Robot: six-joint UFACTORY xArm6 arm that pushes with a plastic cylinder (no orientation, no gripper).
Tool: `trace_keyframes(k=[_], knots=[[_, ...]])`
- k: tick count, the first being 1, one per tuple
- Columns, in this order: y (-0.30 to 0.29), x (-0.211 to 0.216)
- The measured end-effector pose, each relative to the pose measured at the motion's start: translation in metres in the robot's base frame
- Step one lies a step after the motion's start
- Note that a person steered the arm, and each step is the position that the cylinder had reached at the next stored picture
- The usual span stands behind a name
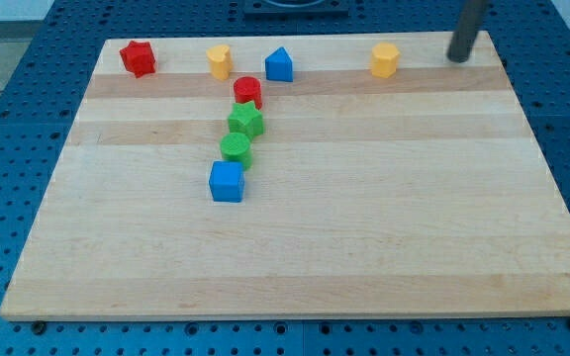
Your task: Push yellow hexagon towards blue triangle
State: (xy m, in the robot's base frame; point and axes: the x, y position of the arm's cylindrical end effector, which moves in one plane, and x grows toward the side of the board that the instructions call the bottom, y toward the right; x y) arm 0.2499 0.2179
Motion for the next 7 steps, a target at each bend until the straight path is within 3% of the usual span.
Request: trace_keyframes(k=[5,7], knots=[[-0.105,0.007],[0.034,0.007]])
